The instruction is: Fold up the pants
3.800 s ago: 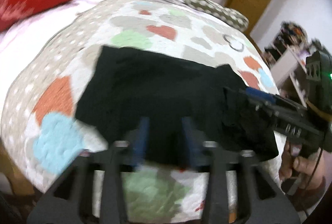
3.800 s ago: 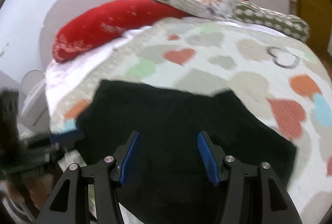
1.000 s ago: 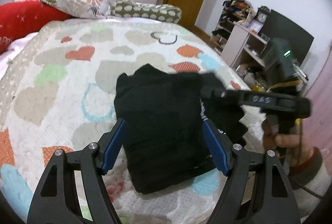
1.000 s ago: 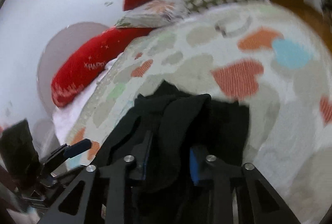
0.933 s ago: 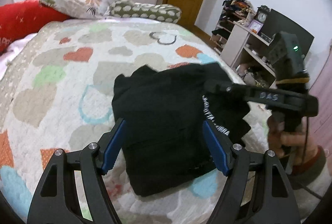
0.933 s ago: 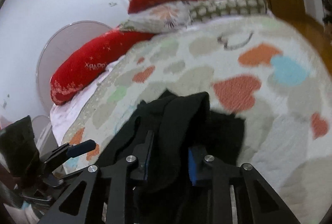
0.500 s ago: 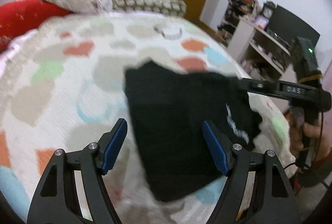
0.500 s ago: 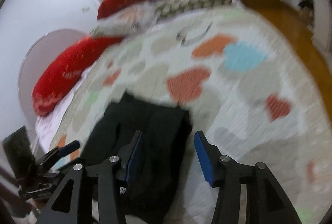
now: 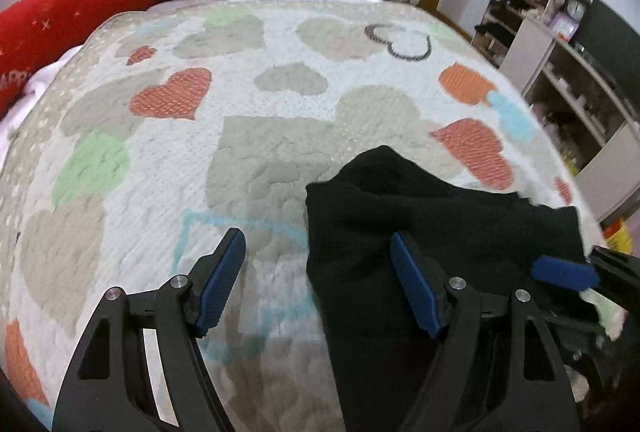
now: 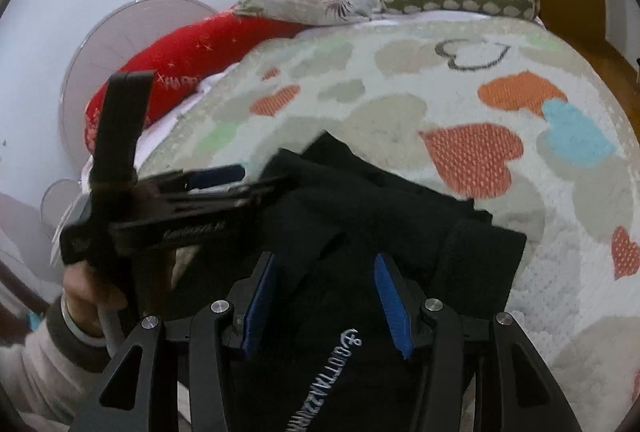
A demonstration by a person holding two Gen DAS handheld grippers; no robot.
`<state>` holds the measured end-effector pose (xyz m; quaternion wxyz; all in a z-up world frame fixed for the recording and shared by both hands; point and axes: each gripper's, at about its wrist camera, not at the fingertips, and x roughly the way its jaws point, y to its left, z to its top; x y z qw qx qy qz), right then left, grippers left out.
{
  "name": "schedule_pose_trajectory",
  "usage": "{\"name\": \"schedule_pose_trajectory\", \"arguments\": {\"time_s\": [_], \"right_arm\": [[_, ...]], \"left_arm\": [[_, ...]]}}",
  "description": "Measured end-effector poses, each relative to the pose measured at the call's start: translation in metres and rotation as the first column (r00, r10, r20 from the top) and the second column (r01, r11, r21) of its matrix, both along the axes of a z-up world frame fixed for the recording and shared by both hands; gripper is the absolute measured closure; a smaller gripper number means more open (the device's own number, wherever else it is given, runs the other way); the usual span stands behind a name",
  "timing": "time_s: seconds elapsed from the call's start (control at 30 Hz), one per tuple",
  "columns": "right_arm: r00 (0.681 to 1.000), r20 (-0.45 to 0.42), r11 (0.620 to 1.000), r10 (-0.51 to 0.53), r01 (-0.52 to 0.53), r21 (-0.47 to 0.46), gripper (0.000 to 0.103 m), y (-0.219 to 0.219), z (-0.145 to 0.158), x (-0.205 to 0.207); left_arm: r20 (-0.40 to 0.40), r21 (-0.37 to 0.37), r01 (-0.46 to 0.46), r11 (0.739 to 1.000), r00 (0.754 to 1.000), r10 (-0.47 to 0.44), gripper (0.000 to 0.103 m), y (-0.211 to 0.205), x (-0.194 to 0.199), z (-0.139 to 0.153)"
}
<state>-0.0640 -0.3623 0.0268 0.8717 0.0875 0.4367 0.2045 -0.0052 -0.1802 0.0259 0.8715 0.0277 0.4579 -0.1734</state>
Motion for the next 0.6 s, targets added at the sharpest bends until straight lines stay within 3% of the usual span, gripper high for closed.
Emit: {"name": "schedule_pose_trajectory", "arguments": {"time_s": [0.3,0.6], "right_arm": [[1.0,-0.001,1.0,-0.011,0.011,0.02,0.055,-0.006,0.01,-0.003],[0.998,0.006,0.998,-0.065,0.065,0.012,0.054,-0.016,0.02,-0.029]], "left_arm": [[-0.002,-0.003,-0.014,1.0,1.0,0.014,0.028,0.0,0.002,0.004],[0.079,-0.015,-0.005,1.0,0.997,0.006,0.028,0.002,-0.045,0.042]]}}
